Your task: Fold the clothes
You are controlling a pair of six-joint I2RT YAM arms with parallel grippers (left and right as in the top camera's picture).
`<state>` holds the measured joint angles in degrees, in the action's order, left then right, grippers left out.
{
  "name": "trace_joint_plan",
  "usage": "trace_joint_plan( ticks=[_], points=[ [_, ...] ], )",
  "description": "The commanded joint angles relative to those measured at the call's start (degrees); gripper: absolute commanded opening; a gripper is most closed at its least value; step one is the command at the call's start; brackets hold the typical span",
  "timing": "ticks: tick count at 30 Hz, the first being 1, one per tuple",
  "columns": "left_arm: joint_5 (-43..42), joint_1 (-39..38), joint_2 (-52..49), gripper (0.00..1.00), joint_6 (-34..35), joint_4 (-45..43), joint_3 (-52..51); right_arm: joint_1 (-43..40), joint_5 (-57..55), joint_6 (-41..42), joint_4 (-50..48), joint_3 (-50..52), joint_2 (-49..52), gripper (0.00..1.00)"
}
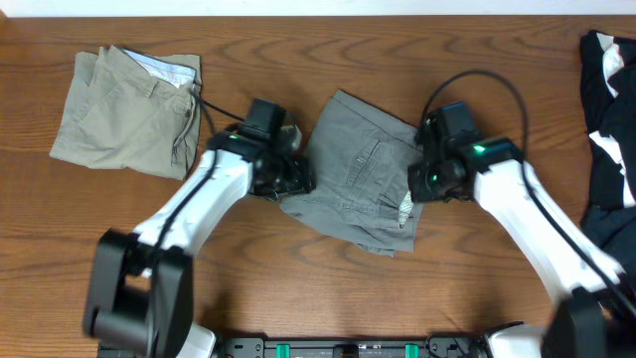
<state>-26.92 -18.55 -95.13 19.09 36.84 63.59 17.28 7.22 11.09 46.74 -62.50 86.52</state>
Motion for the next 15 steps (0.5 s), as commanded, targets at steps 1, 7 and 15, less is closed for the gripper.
trace_joint_plan(
  ticks=[1,7,15],
  points=[
    [-1.2,1.4,2.99,0.56,-0.22,1.42,1.68,-0.15,4.74,0.85,-3.58,-0.87,-2.05,0.01],
    [1.75,1.51,2.34,0.57,-0.09,0.74,1.14,-0.24,6.29,0.9,-12.7,-0.83,1.66,0.01],
    [2.99,2.67,-2.86,0.66,-3.56,-5.53,1.14,0.02,16.68,1.14,-13.68,-0.83,8.74,0.01]
  ],
)
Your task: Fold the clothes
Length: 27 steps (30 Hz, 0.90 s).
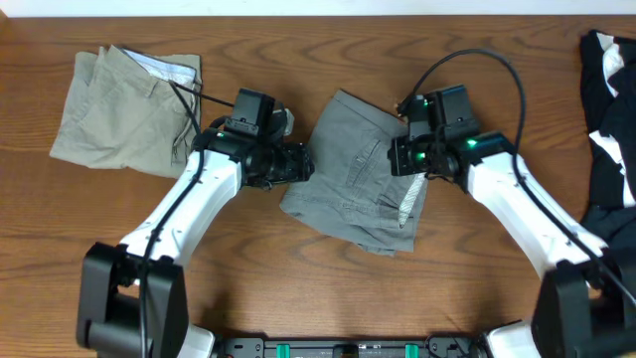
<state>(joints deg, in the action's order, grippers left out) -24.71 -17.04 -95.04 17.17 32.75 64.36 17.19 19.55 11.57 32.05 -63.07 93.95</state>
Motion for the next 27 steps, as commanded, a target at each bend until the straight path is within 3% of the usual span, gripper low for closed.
trace_joint_plan(
  ticks=[1,5,9,13,16,20,21,24,27],
  points=[
    [-1.16,1.99,-4.31,0.67,-1.66,-3.19,0.39,0.15,4.55,0.66,2.1,-0.26,1.92,0.01],
    [-12.13,5.55,-8.55,0.66,-1.66,-8.26,0.39,0.48,4.92,2.19,5.75,-0.26,3.61,0.01],
    [-13.66,7.61,-9.42,0.67,-2.78,-8.52,0.39,0.68,4.85,2.12,7.17,-0.24,3.89,0.01],
    [-13.7,8.02,-9.2,0.67,-3.85,-3.43,0.39,0.22,0.74,-0.52,4.59,-0.26,3.89,0.01],
    [-13.68,7.26,-9.2,0.67,-7.13,3.54,0.37,-0.52,-1.03,-5.03,-1.05,-0.26,3.89,0.01],
    [-13.16,5.35,-9.22,0.66,-9.7,9.29,0.33,-1.31,-4.48,-4.72,-9.2,-0.26,4.48,0.01],
    [-12.68,4.85,-9.22,0.65,-9.68,10.16,0.2,-1.49,-5.66,-4.22,-10.82,-0.26,4.87,0.01],
    [-11.67,3.21,-9.22,0.49,-9.66,10.64,-0.87,-2.27,-10.82,-2.6,-14.29,-0.26,6.93,0.01],
    [-8.15,1.84,-9.25,0.48,-9.64,9.57,-1.68,-3.76,-12.28,-2.1,-17.07,-0.26,10.36,0.01]
  ],
)
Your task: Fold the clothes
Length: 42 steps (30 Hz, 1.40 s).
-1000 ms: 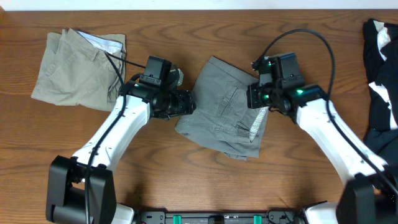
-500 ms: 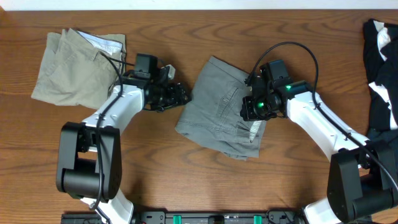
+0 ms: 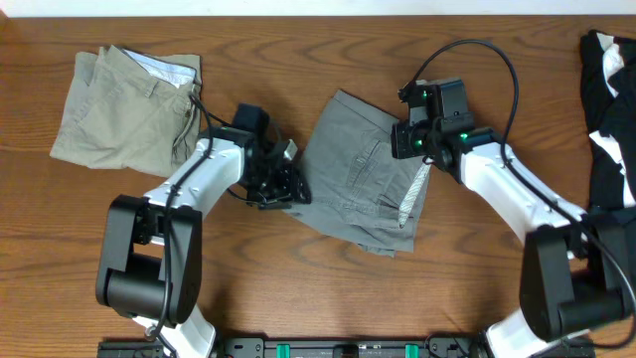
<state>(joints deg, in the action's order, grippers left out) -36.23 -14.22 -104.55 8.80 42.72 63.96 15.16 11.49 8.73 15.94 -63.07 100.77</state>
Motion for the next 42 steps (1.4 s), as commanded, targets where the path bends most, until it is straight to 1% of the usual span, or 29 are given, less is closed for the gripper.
trace_joint_plan(
  ticks=[1,6,11,15,21,22,27,30,33,34,35,38,42],
  points=[
    [4.66,-1.25,0.17,0.48,-1.27,-0.9,-1.31,-2.43,-4.2,1.11,-1.66,-0.26,4.74,0.01],
    [5.88,-1.4,0.07,0.48,-1.27,-5.4,-1.31,-6.08,-4.07,2.08,-2.14,-0.26,10.75,0.01],
    [5.84,-1.4,0.04,0.48,-0.33,-10.19,-1.29,-8.13,-4.0,4.09,4.74,-0.24,13.27,0.01],
    [5.88,-1.25,0.07,0.49,-0.22,-10.36,-1.29,-8.13,-5.73,3.82,6.27,-0.26,13.25,0.01],
    [5.86,0.28,0.09,0.5,-0.17,-9.79,-1.2,-8.39,-5.44,4.17,7.13,-0.26,13.25,0.01],
    [5.88,0.48,0.09,0.54,-0.2,-9.49,-1.22,-8.33,-5.4,4.48,8.33,-0.26,13.25,0.01],
    [5.86,2.69,0.09,0.56,-0.2,-12.59,-1.22,-7.96,-5.46,9.57,20.11,-0.24,13.25,0.01],
    [5.75,4.44,0.09,0.57,-0.15,-15.5,-1.09,-7.28,-4.09,10.73,26.18,-0.22,13.25,0.01],
    [2.58,5.9,0.2,0.58,-0.15,-14.21,-0.04,-6.4,0.87,8.72,29.03,-0.2,13.25,0.01],
    [1.05,6.29,0.24,0.62,-0.15,-13.42,0.24,-6.08,2.91,8.22,29.59,-0.2,13.25,0.01],
    [-0.83,6.69,0.37,0.63,-0.15,-12.24,0.48,-5.77,4.81,8.11,30.03,-0.2,13.25,0.01],
    [-4.83,7.61,0.72,0.66,-0.15,-7.26,0.55,-4.92,9.42,7.93,30.47,-0.2,13.25,0.01],
    [-5.16,7.91,0.72,0.68,-0.22,1.03,0.5,-3.39,10.93,7.89,30.14,-0.2,13.25,0.01]
  ],
)
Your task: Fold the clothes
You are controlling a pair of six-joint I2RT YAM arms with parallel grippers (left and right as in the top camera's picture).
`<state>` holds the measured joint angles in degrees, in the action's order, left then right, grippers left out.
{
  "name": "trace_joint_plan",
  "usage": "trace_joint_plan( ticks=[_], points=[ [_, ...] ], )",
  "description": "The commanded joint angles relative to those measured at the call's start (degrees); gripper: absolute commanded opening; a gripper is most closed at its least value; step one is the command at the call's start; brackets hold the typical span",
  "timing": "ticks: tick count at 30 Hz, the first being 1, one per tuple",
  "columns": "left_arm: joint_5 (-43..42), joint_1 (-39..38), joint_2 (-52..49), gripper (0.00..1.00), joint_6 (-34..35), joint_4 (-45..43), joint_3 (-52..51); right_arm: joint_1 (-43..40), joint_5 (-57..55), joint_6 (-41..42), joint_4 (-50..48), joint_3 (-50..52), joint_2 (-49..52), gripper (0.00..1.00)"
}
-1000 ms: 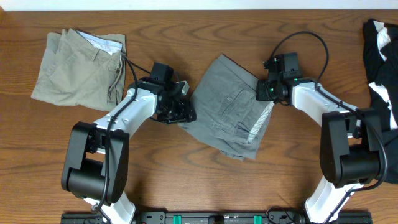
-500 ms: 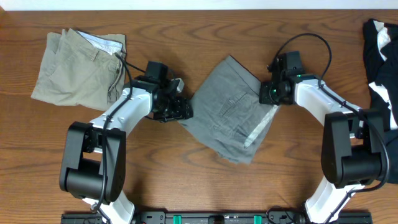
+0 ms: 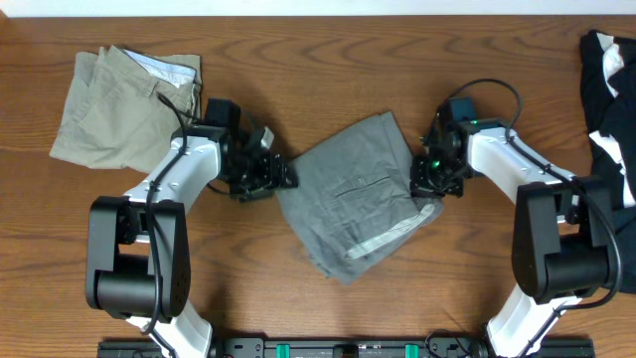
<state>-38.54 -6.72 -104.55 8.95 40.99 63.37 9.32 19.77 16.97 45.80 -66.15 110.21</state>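
Note:
A grey folded garment (image 3: 353,194) lies at the table's middle, its long axis running from upper right to lower left, a pale waistband strip showing near its lower right edge. My left gripper (image 3: 281,180) sits at the garment's left corner, shut on the cloth there. My right gripper (image 3: 424,184) is at the garment's right edge, shut on the fabric; its fingertips are largely hidden under the wrist.
A folded khaki garment (image 3: 127,109) lies at the back left, close behind my left arm. A heap of black and white clothes (image 3: 608,119) lies at the right edge. Cables loop off both wrists.
The grey garment has turned: its long axis ran upper left to lower right, now upper right to lower left. My right gripper has come nearer, from its top right to its right edge.
Both grippers stood at the grey garment's left and right sides. The right one then shifted up to the top right corner while the left stayed by the left edge. Now the garment lies turned and flatter between the two grippers.

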Motion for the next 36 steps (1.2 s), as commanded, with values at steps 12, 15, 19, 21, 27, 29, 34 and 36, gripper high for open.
trace_joint_plan(
  ticks=[12,15,19,21,27,29,34,36],
  points=[
    [7.23,0.74,0.72,0.79,4.26,6.64,-4.09,4.17,2.8,-0.52,-1.22,2.86,3.78,0.01],
    [9.46,1.79,0.72,0.8,6.03,6.1,-5.86,4.22,2.8,-0.59,-1.22,2.86,3.78,0.01],
    [6.25,2.58,0.72,0.83,8.48,3.65,-7.78,4.2,2.99,-0.76,-1.27,2.86,3.78,0.01],
    [-1.2,2.01,0.72,0.85,9.68,-1.46,-9.92,4.24,3.02,-0.79,-1.51,2.86,3.78,0.01],
    [-6.51,-1.86,0.72,0.87,21.88,-18.25,-18.08,4.24,3.21,-0.79,-2.03,2.86,3.78,0.01],
    [-7.61,-2.99,0.72,0.87,24.85,-21.94,-20.2,4.26,3.21,-0.79,-2.14,2.86,3.78,0.01],
    [-8.98,-4.92,0.72,0.79,28.57,-26.29,-21.68,4.24,4.31,-0.79,-2.99,2.82,3.78,0.01],
    [-8.61,-5.53,0.72,0.65,28.61,-28.11,-21.68,4.24,4.5,-0.79,-3.21,2.82,3.78,0.01]
  ],
)
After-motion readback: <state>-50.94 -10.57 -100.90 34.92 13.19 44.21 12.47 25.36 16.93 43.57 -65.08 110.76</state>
